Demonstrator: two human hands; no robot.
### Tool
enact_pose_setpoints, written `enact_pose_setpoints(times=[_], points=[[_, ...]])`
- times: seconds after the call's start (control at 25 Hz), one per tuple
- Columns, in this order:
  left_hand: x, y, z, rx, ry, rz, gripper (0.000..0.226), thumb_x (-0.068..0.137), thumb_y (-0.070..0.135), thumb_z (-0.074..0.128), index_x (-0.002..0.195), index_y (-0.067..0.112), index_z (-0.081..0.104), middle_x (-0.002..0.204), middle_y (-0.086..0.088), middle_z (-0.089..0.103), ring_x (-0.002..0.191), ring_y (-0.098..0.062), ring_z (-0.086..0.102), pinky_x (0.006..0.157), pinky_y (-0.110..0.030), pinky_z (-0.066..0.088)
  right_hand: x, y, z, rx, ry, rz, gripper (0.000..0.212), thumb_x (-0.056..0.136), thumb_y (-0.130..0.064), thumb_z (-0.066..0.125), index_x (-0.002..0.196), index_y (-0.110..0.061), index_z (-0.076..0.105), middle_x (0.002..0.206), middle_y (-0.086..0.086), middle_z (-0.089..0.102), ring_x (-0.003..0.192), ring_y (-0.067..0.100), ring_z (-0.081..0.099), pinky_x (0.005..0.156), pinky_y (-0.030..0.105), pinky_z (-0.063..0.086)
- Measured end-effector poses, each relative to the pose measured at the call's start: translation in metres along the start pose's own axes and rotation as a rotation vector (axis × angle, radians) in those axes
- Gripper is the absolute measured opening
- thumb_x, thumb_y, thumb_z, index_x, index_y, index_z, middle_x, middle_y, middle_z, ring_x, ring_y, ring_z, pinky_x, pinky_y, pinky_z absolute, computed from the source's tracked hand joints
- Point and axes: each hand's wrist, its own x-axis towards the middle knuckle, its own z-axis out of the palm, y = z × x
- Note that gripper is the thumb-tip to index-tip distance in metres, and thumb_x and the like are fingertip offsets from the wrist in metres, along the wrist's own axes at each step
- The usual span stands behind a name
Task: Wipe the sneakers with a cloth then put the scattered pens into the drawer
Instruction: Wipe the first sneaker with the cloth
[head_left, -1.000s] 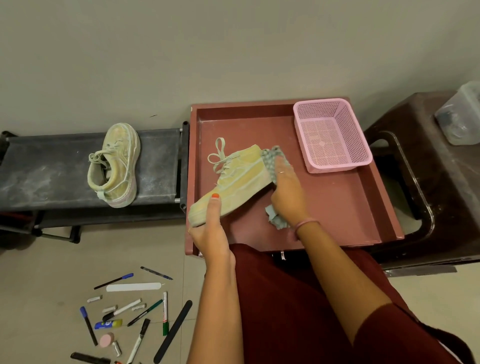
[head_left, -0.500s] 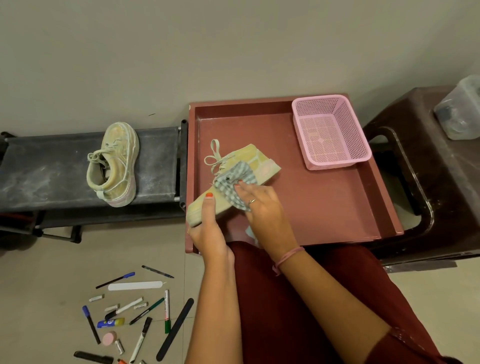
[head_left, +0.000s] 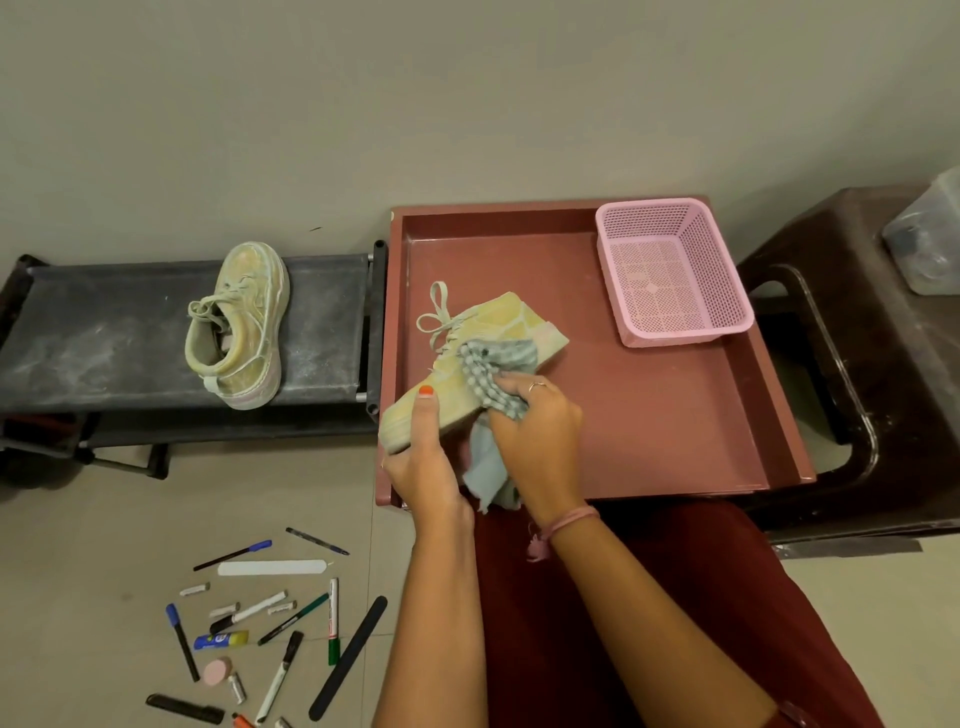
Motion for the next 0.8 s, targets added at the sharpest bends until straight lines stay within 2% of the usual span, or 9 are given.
enact_pose_setpoints(times=[0.08,0.2,0.32,0.44,0.56,0.64,0.72,0.8], points=[[0.001,0.001,0.0,0.01,0.005,-0.021,0.028,0.082,0.031,0.072,0.102,0.011,0.069,0.095,-0.004,0.073,0.088,-0.017,0.071,0.072,-0.03,0.056,-0.018,-0.015,0.0,-0.016,-0.008,-0.159,0.026,0.075,0.0,0.066,0.098,-0.009,0.074,0.103,0.003,0.072,0.093,0.012,0.062,0.088,0.015,0.045],[0.0,0.0,-0.002,0.023,0.016,-0.033,0.013,0.089,0.02,0.064,0.097,0.011,0.068,0.09,-0.002,0.071,0.083,-0.014,0.069,0.062,-0.021,0.053,-0.031,-0.01,0.006,-0.121,0.006,-0.432,0.028,0.074,-0.001,0.07,0.102,-0.007,0.073,0.104,0.006,0.07,0.095,0.021,0.058,0.088,0.014,0.041],[0.001,0.0,-0.002,-0.016,-0.029,-0.006,0.022,0.087,0.017,0.067,0.107,0.008,0.068,0.099,-0.007,0.073,0.092,-0.02,0.07,0.077,-0.032,0.056,-0.017,0.011,0.008,-0.297,-0.022,-0.579,0.041,0.077,-0.001,0.073,0.116,-0.011,0.066,0.121,0.01,0.062,0.096,0.024,0.051,0.085,0.028,0.051],[0.002,-0.001,-0.001,-0.034,-0.038,0.016,0.034,0.083,0.018,0.072,0.114,0.006,0.066,0.108,-0.01,0.072,0.1,-0.02,0.068,0.086,-0.033,0.054,0.02,0.031,0.002,-0.451,-0.058,-0.676,0.055,0.07,0.009,0.07,0.12,-0.01,0.064,0.125,0.012,0.061,0.093,0.023,0.045,0.079,0.034,0.055],[0.002,0.001,-0.001,-0.035,-0.054,0.042,0.03,0.083,0.014,0.072,0.111,0.008,0.066,0.107,-0.007,0.072,0.099,-0.016,0.068,0.087,-0.029,0.053,0.057,0.042,-0.01,-0.536,-0.012,-0.559,0.04,0.08,0.001,0.053,0.116,-0.01,0.067,0.121,0.013,0.064,0.087,0.033,0.056,0.072,0.035,0.051],[0.0,0.001,0.0,-0.018,-0.075,0.057,0.024,0.083,0.011,0.072,0.106,0.01,0.067,0.101,-0.003,0.073,0.095,-0.012,0.069,0.081,-0.024,0.053,0.079,0.035,-0.018,-0.624,-0.019,-0.303,0.042,0.083,0.001,0.047,0.116,-0.014,0.066,0.123,0.009,0.063,0.093,0.038,0.059,0.07,0.035,0.041],[-0.001,0.002,0.001,-0.008,-0.085,0.074,0.022,0.082,0.008,0.073,0.104,0.01,0.067,0.097,0.0,0.073,0.091,-0.009,0.069,0.076,-0.02,0.053,0.091,0.022,-0.02,-0.686,-0.092,-0.06,0.048,0.082,0.007,0.045,0.119,-0.018,0.062,0.126,0.003,0.06,0.103,0.035,0.056,0.074,0.035,0.037],[-0.002,0.004,0.0,0.002,-0.091,0.084,0.029,0.082,0.007,0.073,0.11,0.006,0.064,0.1,-0.003,0.072,0.09,-0.009,0.069,0.075,-0.018,0.053,0.078,0.004,-0.017,-0.648,-0.179,-0.077,0.055,0.083,0.007,0.041,0.126,-0.022,0.057,0.131,0.001,0.056,0.109,0.032,0.053,0.079,0.035,0.036]])
